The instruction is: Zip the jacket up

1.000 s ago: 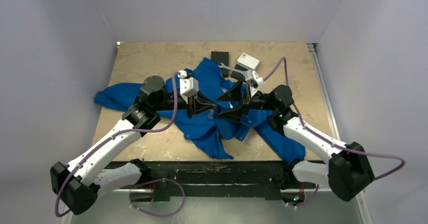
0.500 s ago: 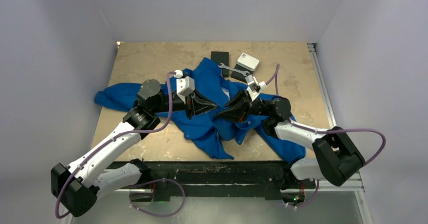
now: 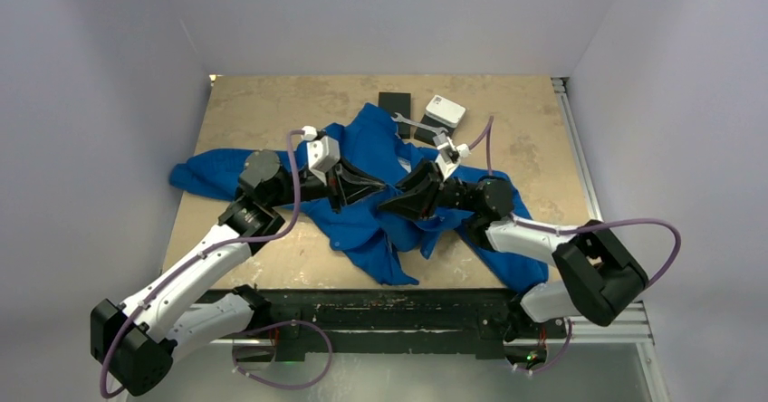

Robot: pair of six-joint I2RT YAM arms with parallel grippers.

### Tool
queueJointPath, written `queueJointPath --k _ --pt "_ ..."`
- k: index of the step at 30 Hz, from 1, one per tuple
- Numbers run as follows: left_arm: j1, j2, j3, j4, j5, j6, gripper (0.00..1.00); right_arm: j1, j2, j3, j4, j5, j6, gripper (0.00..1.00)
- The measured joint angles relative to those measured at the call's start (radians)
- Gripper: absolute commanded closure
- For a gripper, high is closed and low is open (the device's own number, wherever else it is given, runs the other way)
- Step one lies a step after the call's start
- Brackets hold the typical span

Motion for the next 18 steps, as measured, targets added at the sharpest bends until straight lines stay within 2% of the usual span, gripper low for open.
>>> queueJointPath --k 2,3,7,11,18 --pt "0.006 -0.01 -0.006 0.007 -0.013 -0.007 1.0 0.031 -0.026 0.011 -0.079 0.048 -0.072 0.95" --pt "0.011 -0.016 -0.009 0.012 -0.021 -0.013 1.0 0.045 -0.044 0.018 -0.129 0.072 -0.109 1.0" --pt "0.021 -0.026 -0.011 0.039 -0.036 -0.03 1.0 0.064 -0.127 0.032 -0.308 0.148 -0.226 1.0" --pt "0.024 -0.029 -0.011 0.034 -0.035 -0.03 0.79 0.064 -0.222 0.094 -0.611 0.158 -0.393 1.0" --pt "0.035 -0.029 0.053 -0.117 0.043 0.096 0.67 0.064 -0.274 0.349 -1.225 0.079 -0.754 1.0"
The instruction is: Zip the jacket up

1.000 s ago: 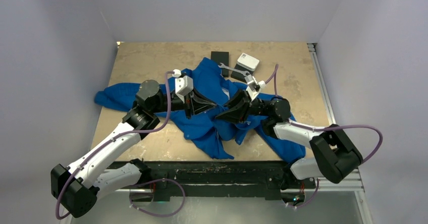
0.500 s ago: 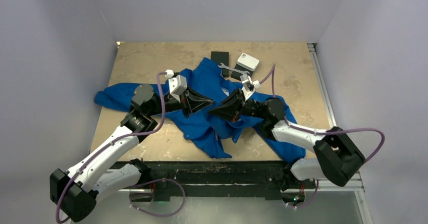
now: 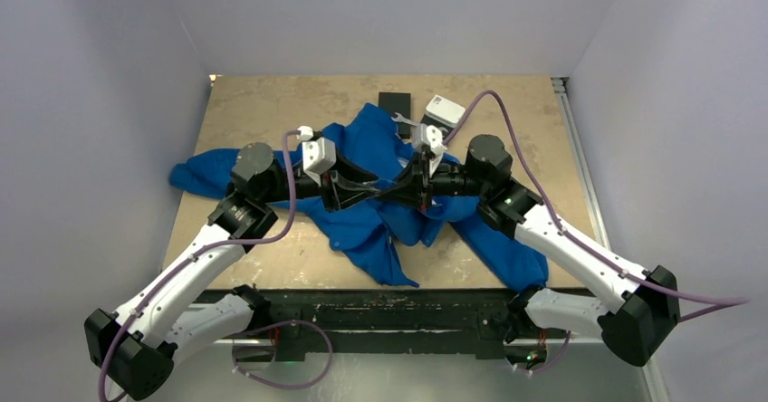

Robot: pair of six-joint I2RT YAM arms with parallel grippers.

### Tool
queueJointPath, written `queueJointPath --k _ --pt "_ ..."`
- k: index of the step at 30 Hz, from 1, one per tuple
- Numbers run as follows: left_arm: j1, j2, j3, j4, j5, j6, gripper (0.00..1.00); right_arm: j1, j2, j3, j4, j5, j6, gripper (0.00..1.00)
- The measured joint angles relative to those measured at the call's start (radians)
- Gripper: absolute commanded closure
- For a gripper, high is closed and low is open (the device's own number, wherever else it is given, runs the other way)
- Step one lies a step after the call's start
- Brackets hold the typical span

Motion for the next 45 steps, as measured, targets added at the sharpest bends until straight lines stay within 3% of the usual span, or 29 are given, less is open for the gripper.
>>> queueJointPath --k 8,17,24,30,40,45 --pt "0.0 0.032 0.071 -0.13 0.088 0.087 0.62 0.007 0.034 0.12 -0.433 -0.09 -0.29 1.0" --pt "0.0 0.068 0.09 -0.262 0.186 0.168 0.64 0.029 0.058 0.202 -0.661 -0.097 -0.444 1.0" --pt "-0.002 0.112 0.087 -0.296 0.24 0.177 0.73 0.046 0.084 0.243 -0.729 -0.078 -0.502 1.0" --pt "-0.01 0.124 0.084 -0.275 0.258 0.165 0.88 0.05 0.103 0.273 -0.769 -0.051 -0.528 1.0" --pt "-0.01 0.123 0.084 -0.294 0.263 0.18 1.0 0.051 0.137 0.343 -0.833 0.005 -0.555 1.0" --pt "-0.01 0.122 0.084 -0.294 0.253 0.181 1.0 0.051 0.138 0.35 -0.843 0.019 -0.56 1.0"
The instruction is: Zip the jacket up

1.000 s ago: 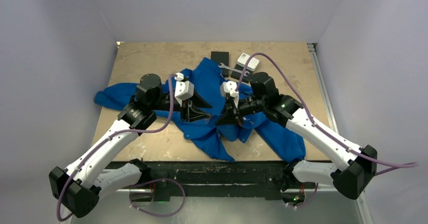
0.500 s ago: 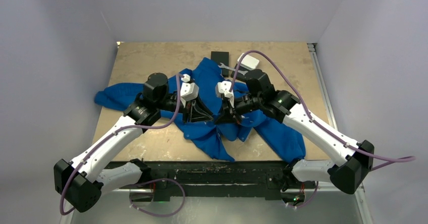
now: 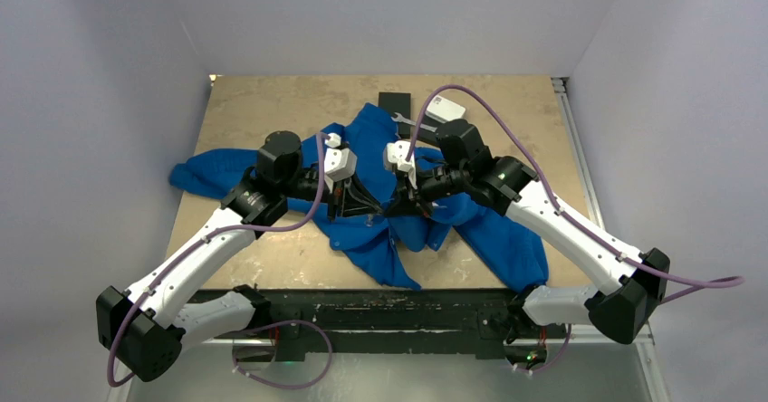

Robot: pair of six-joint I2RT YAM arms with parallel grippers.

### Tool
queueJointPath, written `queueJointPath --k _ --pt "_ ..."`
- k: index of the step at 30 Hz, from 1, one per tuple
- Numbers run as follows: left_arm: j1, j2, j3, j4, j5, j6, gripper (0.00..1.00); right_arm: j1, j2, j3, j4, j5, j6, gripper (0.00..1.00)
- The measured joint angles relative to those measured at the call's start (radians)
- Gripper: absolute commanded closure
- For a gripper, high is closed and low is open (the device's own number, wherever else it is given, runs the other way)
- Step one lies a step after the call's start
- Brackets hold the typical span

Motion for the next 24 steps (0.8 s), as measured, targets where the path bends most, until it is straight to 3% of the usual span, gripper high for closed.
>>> queueJointPath --k 7,11,18,24 --pt "0.0 -0.013 -0.024 0.051 -0.033 -0.045 1.0 0.0 0.0 0.004 0.001 0.013 -0.003 1.0" --pt "0.0 -0.026 -0.048 0.117 -0.067 -0.096 1.0 -0.001 -0.026 -0.051 0.084 0.016 0.032 0.87" --pt "0.001 -0.058 -0.106 0.287 -0.143 -0.231 1.0 0.0 -0.208 -0.36 0.492 0.014 0.262 0.59" --pt "0.005 -0.084 -0.153 0.417 -0.195 -0.333 1.0 0.0 -0.229 -0.501 0.85 0.026 0.445 0.55"
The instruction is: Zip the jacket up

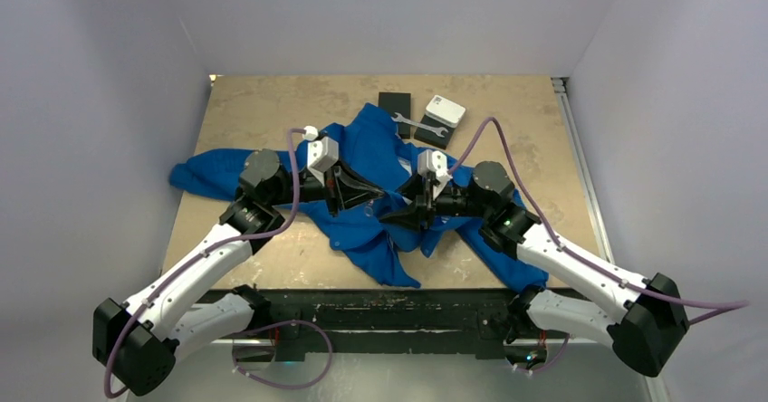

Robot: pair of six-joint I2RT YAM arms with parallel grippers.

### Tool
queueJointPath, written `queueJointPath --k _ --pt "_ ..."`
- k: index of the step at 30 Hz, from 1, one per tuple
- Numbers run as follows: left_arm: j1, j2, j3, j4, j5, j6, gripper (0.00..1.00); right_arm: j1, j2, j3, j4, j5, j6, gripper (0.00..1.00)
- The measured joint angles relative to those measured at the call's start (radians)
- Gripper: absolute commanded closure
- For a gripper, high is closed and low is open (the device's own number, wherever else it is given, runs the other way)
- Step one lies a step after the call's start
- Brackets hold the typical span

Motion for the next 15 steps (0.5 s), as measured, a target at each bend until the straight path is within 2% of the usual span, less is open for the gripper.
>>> queueJointPath --k 6,9,15 --pt "0.011 -0.029 -0.025 0.053 -0.033 -0.039 1.0 -0.001 0.051 -0.116 0.383 0.019 0.2 0.58" --pt "0.012 -0.038 -0.028 0.055 -0.045 -0.037 1.0 -0.002 0.082 -0.178 0.579 0.028 0.311 0.57" --pt "0.012 -0.057 -0.028 0.055 -0.092 -0.02 1.0 -0.002 0.167 -0.219 0.863 0.043 0.479 0.53"
